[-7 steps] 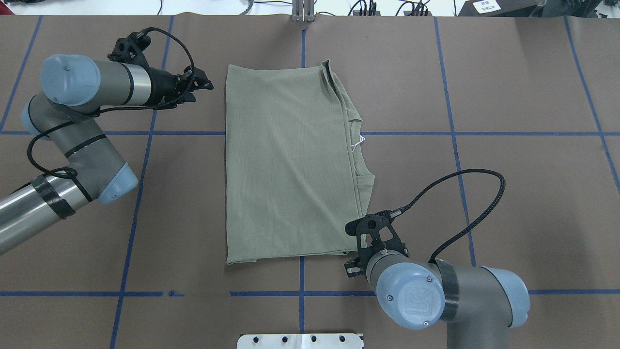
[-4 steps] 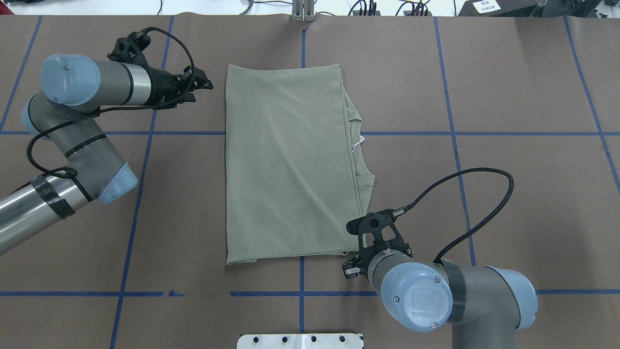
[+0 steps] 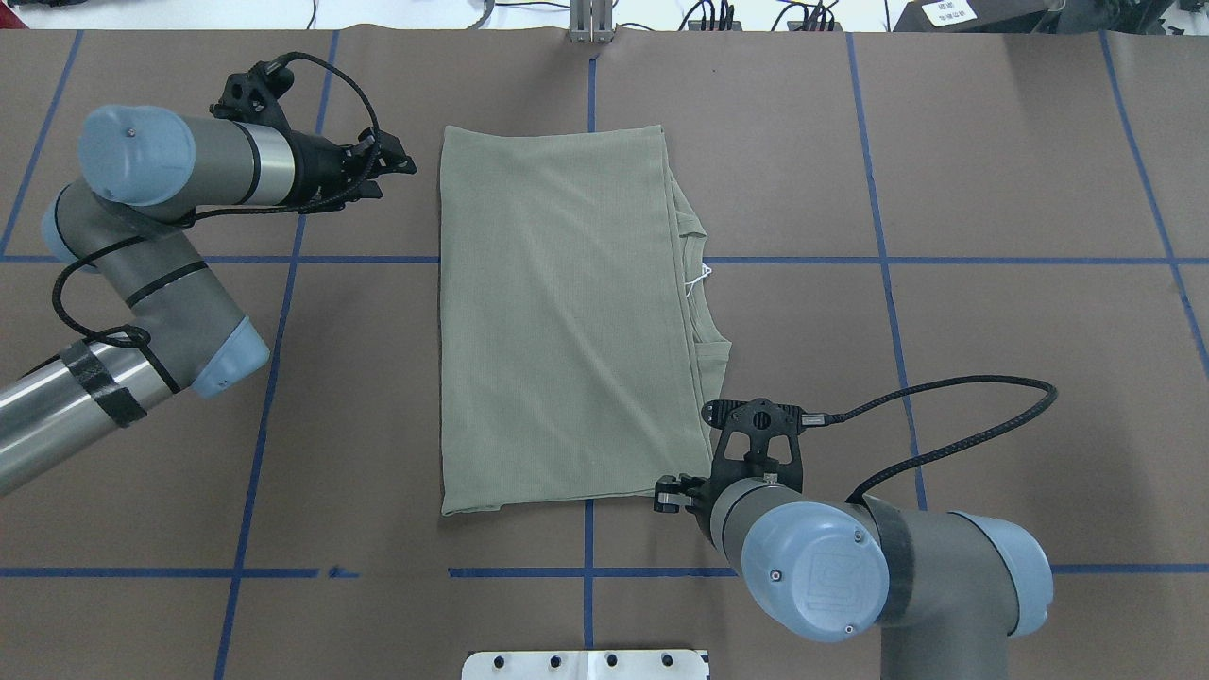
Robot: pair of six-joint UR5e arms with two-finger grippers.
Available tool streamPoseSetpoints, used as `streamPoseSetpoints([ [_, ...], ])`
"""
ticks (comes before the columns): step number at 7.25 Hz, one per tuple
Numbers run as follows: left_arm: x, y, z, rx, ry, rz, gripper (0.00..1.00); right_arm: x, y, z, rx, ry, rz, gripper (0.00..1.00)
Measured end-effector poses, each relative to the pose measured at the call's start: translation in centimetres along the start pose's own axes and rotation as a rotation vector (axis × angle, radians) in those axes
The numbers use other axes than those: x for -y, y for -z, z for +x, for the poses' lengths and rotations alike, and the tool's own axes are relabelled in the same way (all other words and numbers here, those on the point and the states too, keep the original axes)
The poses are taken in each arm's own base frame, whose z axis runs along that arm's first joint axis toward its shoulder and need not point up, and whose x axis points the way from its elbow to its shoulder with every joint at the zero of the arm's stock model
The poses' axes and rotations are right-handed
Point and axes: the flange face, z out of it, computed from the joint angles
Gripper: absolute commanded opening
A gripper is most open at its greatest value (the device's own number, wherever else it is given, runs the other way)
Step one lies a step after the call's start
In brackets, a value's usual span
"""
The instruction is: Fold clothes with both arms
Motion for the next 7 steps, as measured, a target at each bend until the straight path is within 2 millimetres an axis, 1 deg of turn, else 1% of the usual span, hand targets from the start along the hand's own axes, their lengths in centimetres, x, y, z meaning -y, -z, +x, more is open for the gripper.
streamPoseSetpoints([
  [1, 0.0, 0.0, 0.0, 0.000, 0.000, 0.001, 0.65, 0.6, -0.6, 0.1, -0.012, -0.176, 0.010, 0.87],
  [2, 0.0, 0.0, 0.0, -0.001, 0.000, 0.001, 0.65, 0.9, -1.7, -0.3, -0.027, -0.323, 0.021, 0.95],
  [3, 0.0, 0.0, 0.0, -0.001, 0.000, 0.001, 0.65, 1.2, -2.9, -1.2, -0.037, -0.437, 0.032, 0.96],
  [4, 0.0, 0.1, 0.1, -0.003, 0.001, 0.001, 0.65, 1.3, -3.8, -2.0, -0.045, -0.512, 0.039, 0.96],
  [5, 0.0, 0.2, 0.3, -0.005, 0.003, 0.001, 0.65, 1.4, -4.4, -2.2, -0.052, -0.553, 0.045, 0.96],
  [7, -0.1, 0.3, 0.4, -0.006, 0.013, 0.001, 0.65, 2.6, -5.2, -2.3, -0.043, -0.604, 0.057, 0.96],
])
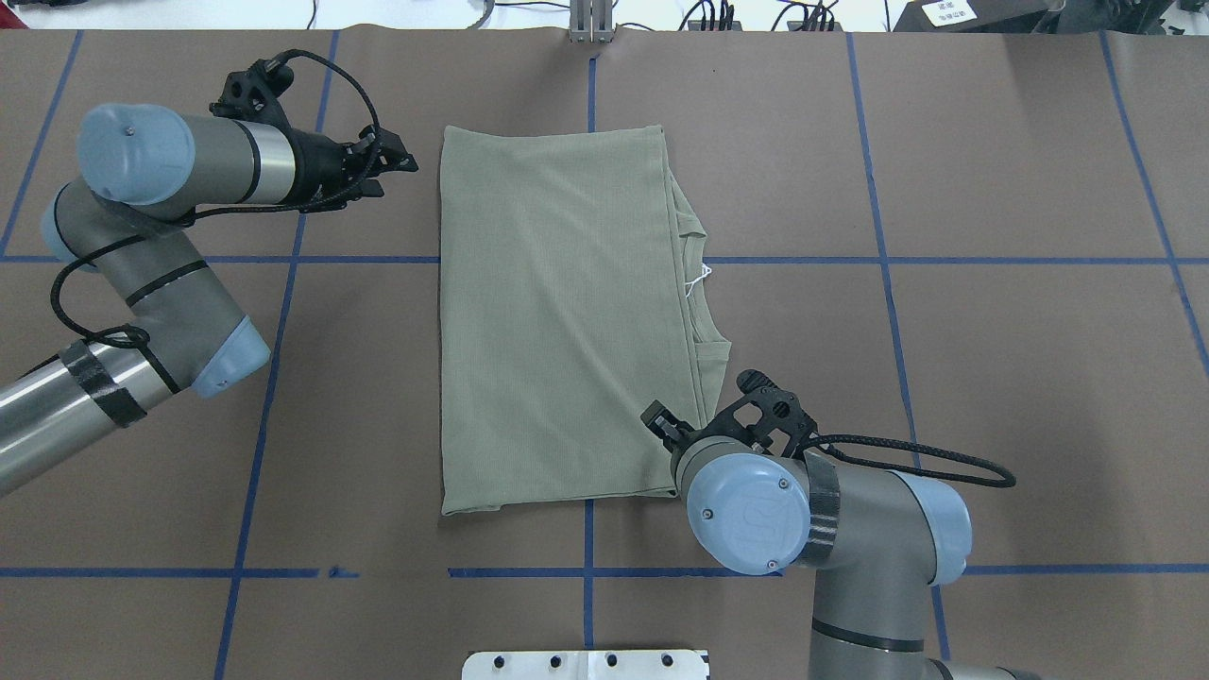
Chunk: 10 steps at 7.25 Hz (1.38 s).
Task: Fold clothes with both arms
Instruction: 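Move the left gripper to the shirt's near corner and grasp it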
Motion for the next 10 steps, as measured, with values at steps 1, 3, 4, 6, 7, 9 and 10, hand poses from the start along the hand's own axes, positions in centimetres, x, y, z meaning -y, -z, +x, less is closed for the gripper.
streamPoseSetpoints([
  [1, 0.0, 0.1, 0.1, -0.002, 0.005, 0.000, 0.66, 0.3, -0.5, -0.7, 0.011, -0.023, -0.010, 0.96],
  [3, -0.4, 0.5, 0.5, -0.012, 0.021, -0.003, 0.66, 0.5, -1.2, -1.4, 0.008, -0.047, -0.028, 0.96],
  [4, -0.9, 0.9, 0.6, -0.019, 0.040, -0.009, 0.66, 0.3, -1.8, -1.2, -0.003, -0.058, -0.030, 0.96],
  [6, -2.4, 2.6, 1.3, -0.015, 0.064, -0.024, 0.66, 0.1, -2.4, -1.0, -0.016, -0.066, -0.033, 0.94],
  [7, -3.1, 3.3, 1.8, -0.008, 0.070, -0.029, 0.66, 0.0, -2.5, -1.0, -0.019, -0.067, -0.035, 0.83],
  [9, -3.4, 4.0, 2.1, 0.001, 0.074, -0.031, 0.66, -0.1, -2.6, -0.9, -0.031, -0.067, -0.046, 0.55],
  [10, -3.5, 4.3, 1.8, 0.005, 0.075, -0.031, 0.66, -0.2, -2.7, -0.8, -0.037, -0.066, -0.053, 0.41],
])
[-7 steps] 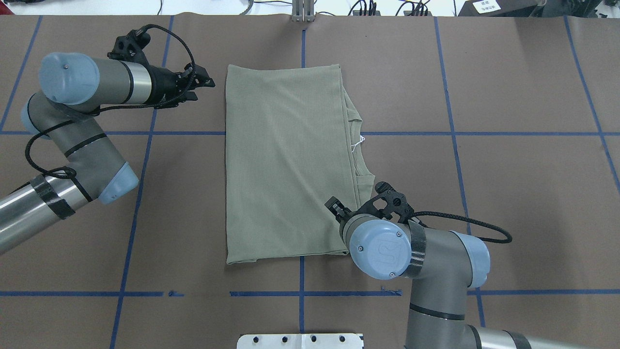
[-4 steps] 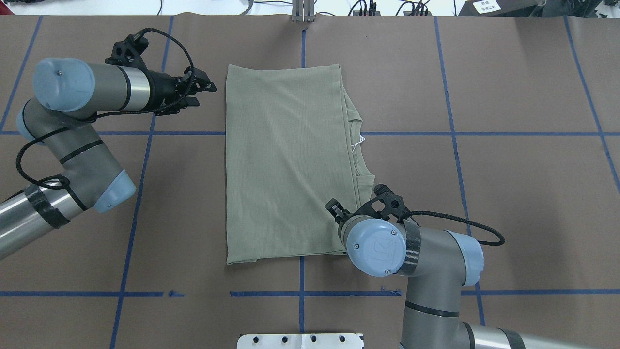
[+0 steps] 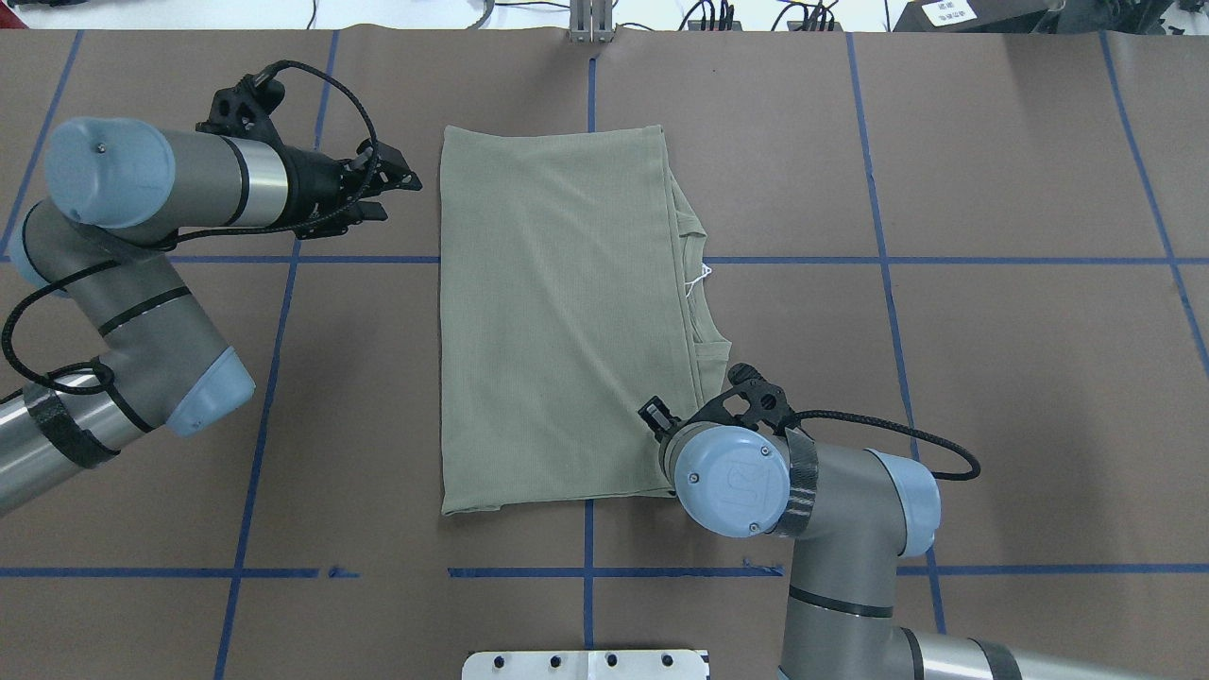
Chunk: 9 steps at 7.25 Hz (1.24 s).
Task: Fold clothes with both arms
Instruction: 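Move the left gripper to the shirt's near corner and grasp it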
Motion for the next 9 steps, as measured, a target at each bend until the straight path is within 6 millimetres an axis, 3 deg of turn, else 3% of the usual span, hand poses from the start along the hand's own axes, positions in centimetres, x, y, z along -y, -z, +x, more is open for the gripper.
streamPoseSetpoints([
  [1, -0.1, 0.4, -0.4, 0.001, 0.000, 0.000, 0.66, -0.1, -0.1, 0.0, -0.004, 0.000, -0.004, 0.11],
  [2, -0.1, 0.7, -0.7, 0.002, 0.000, 0.000, 0.66, -0.1, -0.1, 0.1, -0.008, 0.000, -0.006, 0.00],
  [7, -0.5, 2.3, -2.7, 0.012, 0.004, 0.000, 0.66, 0.5, 1.0, -0.9, -0.025, -0.006, -0.066, 0.00],
  [8, -1.1, 2.6, -3.6, 0.020, 0.020, -0.007, 0.66, 0.6, 1.6, -1.1, -0.020, -0.008, -0.074, 0.00],
  [9, -3.3, 3.0, -4.5, 0.024, 0.065, -0.029, 0.66, 0.8, 2.2, -1.0, -0.016, -0.013, -0.079, 0.00],
])
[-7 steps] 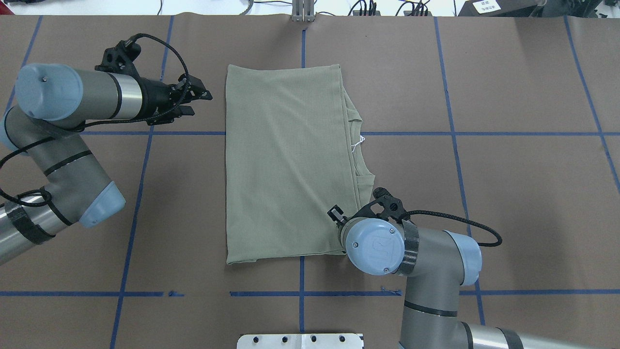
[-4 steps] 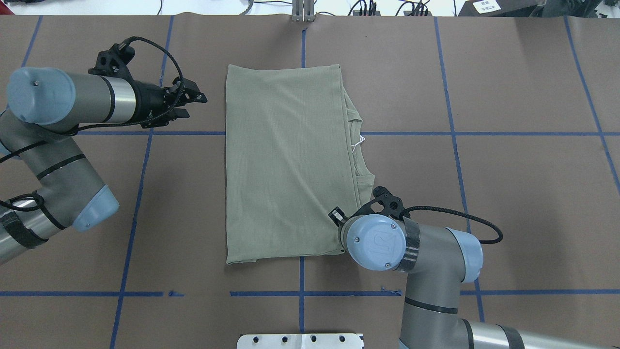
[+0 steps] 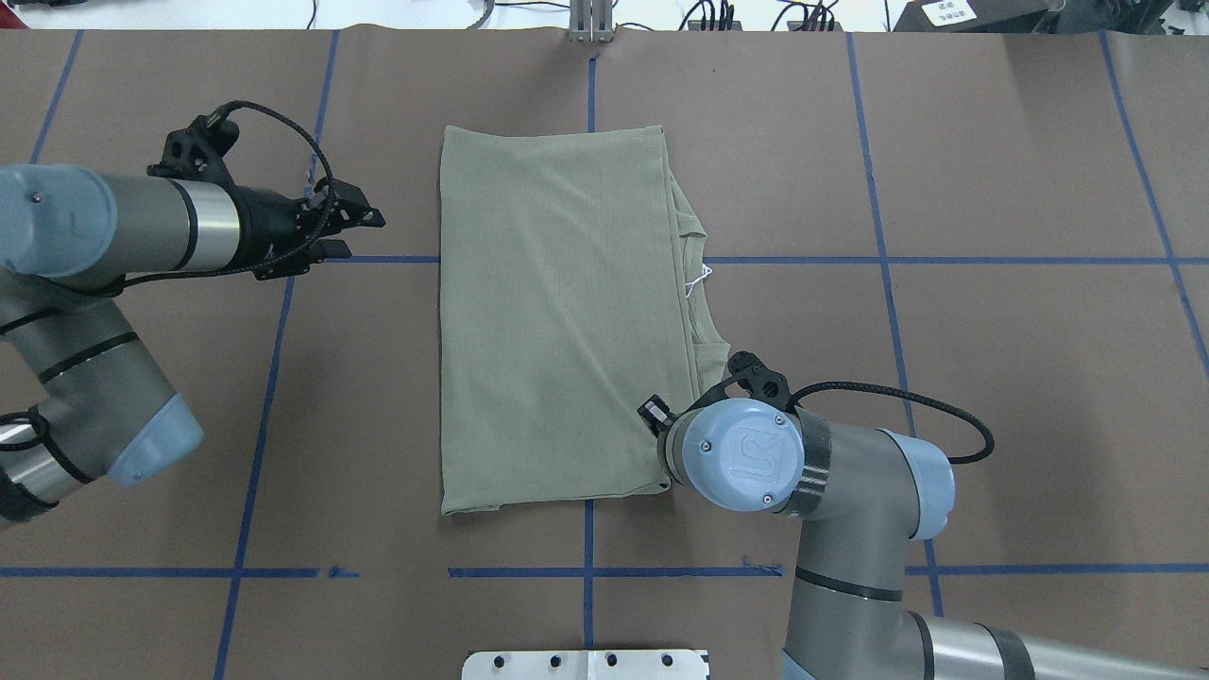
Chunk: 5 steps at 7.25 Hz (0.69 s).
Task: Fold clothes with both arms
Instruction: 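Move the left gripper to the shirt's near corner and grasp it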
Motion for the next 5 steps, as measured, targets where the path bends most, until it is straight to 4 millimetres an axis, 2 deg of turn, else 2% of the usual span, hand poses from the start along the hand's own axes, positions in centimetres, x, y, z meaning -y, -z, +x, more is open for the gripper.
streamPoseSetpoints([
  [3, -11.1, -0.6, -2.5, 0.007, 0.168, -0.052, 0.66, 0.2, 0.7, 0.5, 0.005, -0.007, -0.005, 0.00],
  [5, -16.4, -1.3, -3.9, 0.066, 0.207, -0.060, 0.66, 0.1, 0.9, 0.5, 0.007, -0.007, -0.007, 0.00],
])
